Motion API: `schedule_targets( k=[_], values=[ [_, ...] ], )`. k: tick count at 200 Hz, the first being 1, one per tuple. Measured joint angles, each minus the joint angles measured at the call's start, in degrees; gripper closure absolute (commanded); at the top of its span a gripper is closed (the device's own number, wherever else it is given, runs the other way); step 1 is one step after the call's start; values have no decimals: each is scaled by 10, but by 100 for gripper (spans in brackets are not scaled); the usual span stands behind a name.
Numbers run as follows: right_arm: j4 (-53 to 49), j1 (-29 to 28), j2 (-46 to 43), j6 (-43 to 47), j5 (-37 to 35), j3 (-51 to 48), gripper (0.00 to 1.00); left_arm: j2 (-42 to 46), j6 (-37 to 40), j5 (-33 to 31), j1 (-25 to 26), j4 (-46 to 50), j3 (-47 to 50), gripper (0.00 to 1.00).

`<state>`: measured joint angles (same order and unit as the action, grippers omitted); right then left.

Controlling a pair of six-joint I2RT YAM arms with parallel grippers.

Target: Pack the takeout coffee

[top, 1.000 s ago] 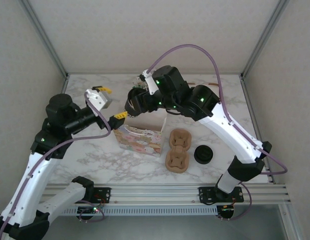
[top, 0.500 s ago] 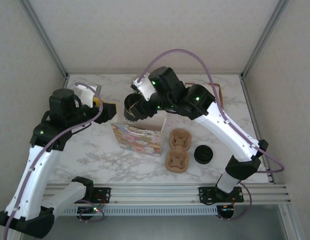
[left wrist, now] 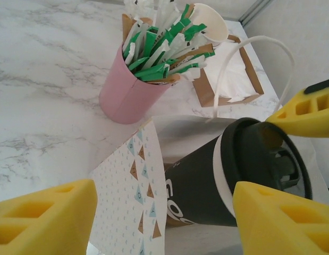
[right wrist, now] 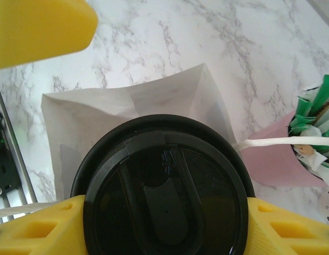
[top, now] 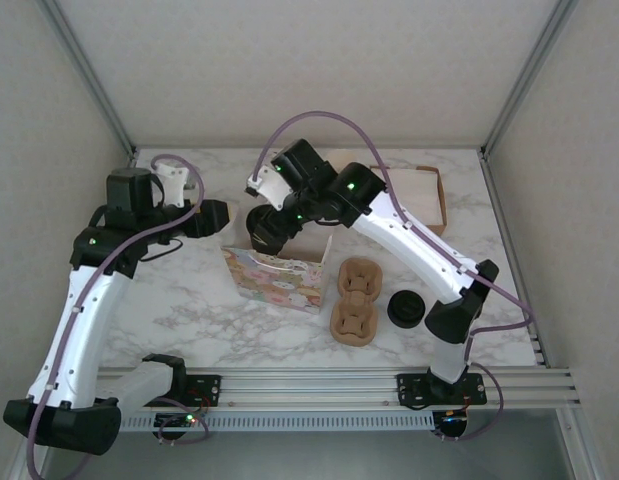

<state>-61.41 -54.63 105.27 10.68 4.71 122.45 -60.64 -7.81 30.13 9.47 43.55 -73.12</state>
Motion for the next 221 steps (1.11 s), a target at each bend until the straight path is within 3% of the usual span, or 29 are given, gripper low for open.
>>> schedule_targets(
  k=[103,221],
  values=[
    [-2,0,17,66,14,-19,42,-25,-15,9,-44,-28,28,36],
    [-3,0,38,94,14,-64,44,-62,-30,-7,-45,-52,64,33]
  ],
)
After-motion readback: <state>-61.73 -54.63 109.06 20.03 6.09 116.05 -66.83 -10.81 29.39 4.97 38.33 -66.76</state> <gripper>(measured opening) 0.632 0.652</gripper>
